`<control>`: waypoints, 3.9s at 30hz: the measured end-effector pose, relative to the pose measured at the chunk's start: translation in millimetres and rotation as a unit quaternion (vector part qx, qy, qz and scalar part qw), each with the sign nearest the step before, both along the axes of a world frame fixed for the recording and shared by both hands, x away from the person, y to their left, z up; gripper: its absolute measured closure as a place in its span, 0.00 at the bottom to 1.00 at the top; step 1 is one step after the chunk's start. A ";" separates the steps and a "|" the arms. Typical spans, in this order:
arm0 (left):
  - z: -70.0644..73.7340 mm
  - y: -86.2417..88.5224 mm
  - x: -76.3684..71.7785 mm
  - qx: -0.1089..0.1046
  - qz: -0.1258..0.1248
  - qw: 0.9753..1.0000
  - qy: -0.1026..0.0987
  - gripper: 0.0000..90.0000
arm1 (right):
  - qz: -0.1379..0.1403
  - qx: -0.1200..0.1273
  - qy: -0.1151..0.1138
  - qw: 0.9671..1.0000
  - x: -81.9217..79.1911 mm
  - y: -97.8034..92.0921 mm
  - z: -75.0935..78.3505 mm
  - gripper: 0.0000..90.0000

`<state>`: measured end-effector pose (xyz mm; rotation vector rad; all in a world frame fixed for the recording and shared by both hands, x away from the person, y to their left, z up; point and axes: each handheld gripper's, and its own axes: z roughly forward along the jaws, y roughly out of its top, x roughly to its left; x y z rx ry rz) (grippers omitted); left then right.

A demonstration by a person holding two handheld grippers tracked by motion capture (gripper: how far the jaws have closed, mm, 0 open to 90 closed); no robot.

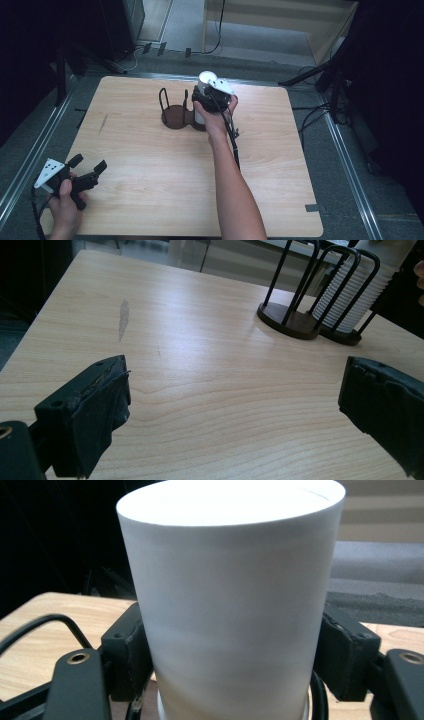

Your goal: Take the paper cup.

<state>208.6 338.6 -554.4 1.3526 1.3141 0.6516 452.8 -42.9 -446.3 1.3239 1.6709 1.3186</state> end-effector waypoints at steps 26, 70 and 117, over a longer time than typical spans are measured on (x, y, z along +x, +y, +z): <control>-0.1 0.1 0.5 -0.001 0.001 1.000 0.001 0.01 | -0.001 0.002 -0.059 0.998 -13.1 -3.3 35.9 0.31; 0.3 -1.6 1.4 0.004 0.001 1.000 0.003 0.01 | 0.014 0.020 -0.097 0.995 -70.0 -54.6 74.3 0.31; 5.9 -9.0 5.2 0.043 -0.010 0.999 0.012 0.01 | -0.001 -0.009 -0.071 0.997 -162.9 -123.0 -2.4 0.31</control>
